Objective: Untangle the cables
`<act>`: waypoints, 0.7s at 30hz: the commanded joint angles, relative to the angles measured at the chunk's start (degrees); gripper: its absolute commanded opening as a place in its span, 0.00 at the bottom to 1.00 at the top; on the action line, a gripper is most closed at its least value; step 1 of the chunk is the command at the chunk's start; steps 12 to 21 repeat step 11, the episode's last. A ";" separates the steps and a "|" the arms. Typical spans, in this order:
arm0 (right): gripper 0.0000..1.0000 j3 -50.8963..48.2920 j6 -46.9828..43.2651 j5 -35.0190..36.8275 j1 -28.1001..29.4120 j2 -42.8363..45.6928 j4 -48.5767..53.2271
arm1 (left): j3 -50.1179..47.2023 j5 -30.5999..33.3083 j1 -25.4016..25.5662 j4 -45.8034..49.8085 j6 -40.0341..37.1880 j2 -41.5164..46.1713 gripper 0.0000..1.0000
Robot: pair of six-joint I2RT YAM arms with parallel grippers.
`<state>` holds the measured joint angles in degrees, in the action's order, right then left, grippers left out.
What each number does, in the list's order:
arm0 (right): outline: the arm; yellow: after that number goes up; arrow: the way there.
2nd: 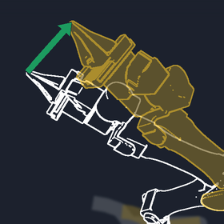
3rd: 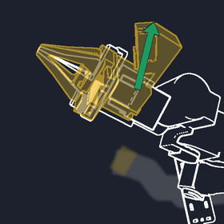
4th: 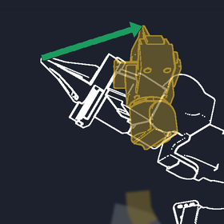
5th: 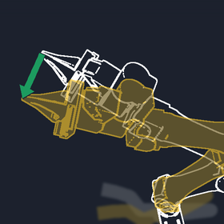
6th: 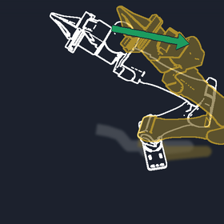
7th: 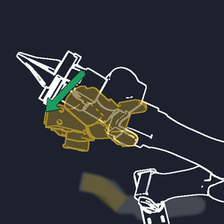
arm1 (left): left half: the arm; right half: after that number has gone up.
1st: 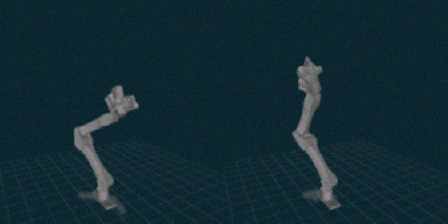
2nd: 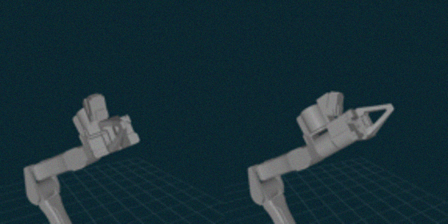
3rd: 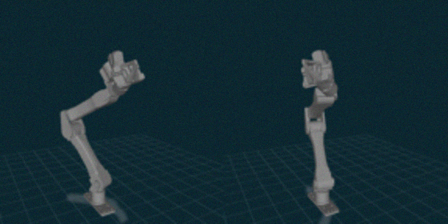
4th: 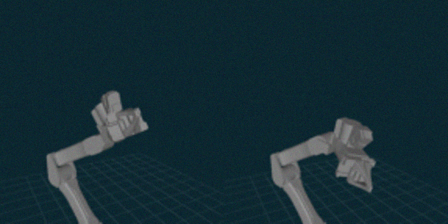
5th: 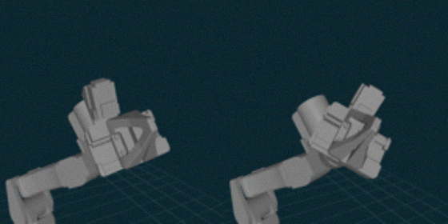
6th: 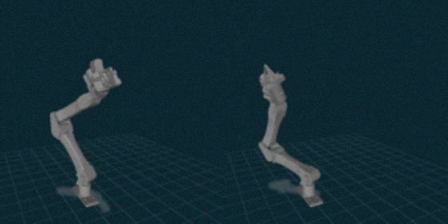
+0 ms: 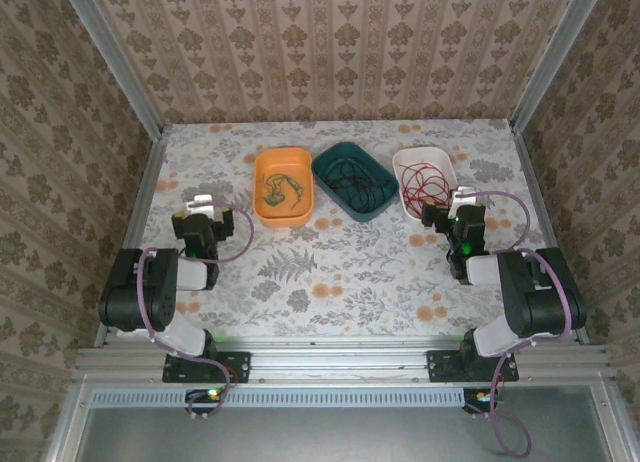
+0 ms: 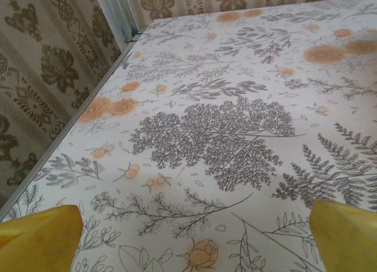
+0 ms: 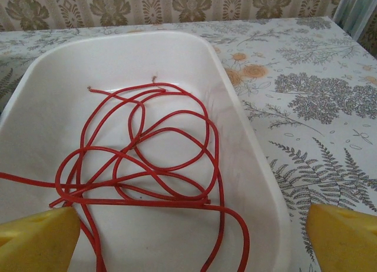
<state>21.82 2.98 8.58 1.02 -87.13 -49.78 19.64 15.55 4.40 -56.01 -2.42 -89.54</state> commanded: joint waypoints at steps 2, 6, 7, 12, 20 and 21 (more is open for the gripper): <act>1.00 1.70 -0.09 -0.83 0.26 -0.58 1.17 | 1.39 -1.75 -0.35 -0.69 -1.00 -0.20 1.00; 1.00 2.26 0.09 -1.49 -0.14 -0.93 1.90 | 1.36 -1.62 -0.36 -0.57 -0.96 -0.27 1.00; 1.00 2.22 0.09 -1.51 -0.14 -0.87 1.84 | 1.37 -1.60 -0.36 -0.58 -1.01 -0.27 1.00; 1.00 1.27 -0.17 -1.72 -0.04 -0.32 0.56 | 1.37 -1.58 -0.36 -0.64 -1.01 -0.29 1.00; 1.00 1.27 -0.17 -1.72 -0.04 -0.32 0.56 | 1.37 -1.58 -0.36 -0.64 -1.01 -0.29 1.00; 1.00 1.27 -0.17 -1.72 -0.04 -0.32 0.56 | 1.37 -1.58 -0.36 -0.64 -1.01 -0.29 1.00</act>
